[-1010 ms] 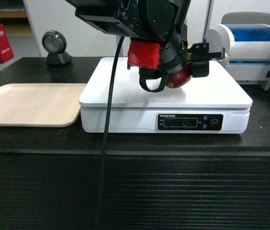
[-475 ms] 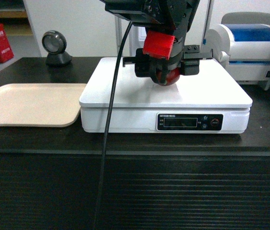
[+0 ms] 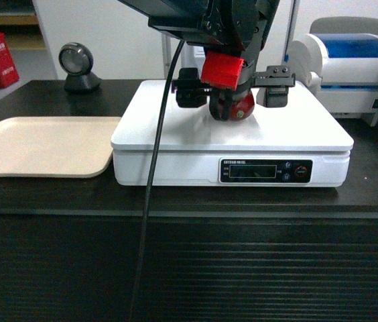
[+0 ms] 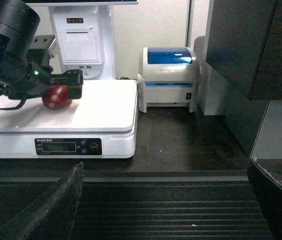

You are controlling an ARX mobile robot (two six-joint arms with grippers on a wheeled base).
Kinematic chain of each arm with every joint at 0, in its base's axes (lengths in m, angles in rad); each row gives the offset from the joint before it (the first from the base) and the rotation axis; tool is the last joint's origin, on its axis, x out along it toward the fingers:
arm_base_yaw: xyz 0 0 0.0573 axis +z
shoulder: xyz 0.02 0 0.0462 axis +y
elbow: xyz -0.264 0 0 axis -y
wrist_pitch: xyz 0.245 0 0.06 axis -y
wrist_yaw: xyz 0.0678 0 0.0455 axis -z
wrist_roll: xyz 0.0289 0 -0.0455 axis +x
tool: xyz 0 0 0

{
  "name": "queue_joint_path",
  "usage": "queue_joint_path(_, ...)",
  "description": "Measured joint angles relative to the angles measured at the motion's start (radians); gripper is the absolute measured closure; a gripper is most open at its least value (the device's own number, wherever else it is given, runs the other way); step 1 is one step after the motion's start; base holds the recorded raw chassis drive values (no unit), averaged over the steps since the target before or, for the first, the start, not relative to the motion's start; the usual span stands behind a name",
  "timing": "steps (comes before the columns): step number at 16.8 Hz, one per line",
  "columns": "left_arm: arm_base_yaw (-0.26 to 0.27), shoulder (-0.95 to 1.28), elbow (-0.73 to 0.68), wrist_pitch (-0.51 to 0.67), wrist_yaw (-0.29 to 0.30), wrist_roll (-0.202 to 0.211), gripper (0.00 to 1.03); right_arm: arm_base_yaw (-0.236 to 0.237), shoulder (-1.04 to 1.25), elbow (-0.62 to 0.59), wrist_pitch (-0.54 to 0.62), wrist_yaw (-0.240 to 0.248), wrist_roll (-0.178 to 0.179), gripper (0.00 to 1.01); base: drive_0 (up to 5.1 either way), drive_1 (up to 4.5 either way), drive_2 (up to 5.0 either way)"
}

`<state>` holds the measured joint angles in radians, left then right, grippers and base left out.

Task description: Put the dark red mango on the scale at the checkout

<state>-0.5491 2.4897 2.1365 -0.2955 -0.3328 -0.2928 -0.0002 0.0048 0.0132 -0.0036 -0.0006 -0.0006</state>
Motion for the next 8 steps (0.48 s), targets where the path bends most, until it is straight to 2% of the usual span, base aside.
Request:
queue_joint_path(4, -0.006, -0.075, -0.080, 0.131, 0.032, 0.077, 0.05, 0.000, 0.000, 0.000, 0.000, 0.000, 0.000, 0.03, 0.0, 0.00, 0.0)
queue_joint_path(5, -0.013, -0.146, -0.152, 0.210, 0.093, 0.137, 0.05, 0.000, 0.000, 0.000, 0.000, 0.000, 0.000, 0.03, 0.0, 0.00, 0.0)
queue_joint_path(6, -0.018, -0.257, -0.274, 0.311, 0.206, 0.222, 0.05, 0.000, 0.000, 0.000, 0.000, 0.000, 0.000, 0.03, 0.0, 0.00, 0.0)
queue_joint_path(7, -0.015, -0.324, -0.359, 0.354, 0.292, 0.253, 0.05, 0.000, 0.000, 0.000, 0.000, 0.000, 0.000, 0.03, 0.0, 0.00, 0.0)
queue_joint_path(8, -0.005, -0.379, -0.435, 0.387, 0.348, 0.280, 0.05, 0.000, 0.000, 0.000, 0.000, 0.000, 0.000, 0.03, 0.0, 0.00, 0.0)
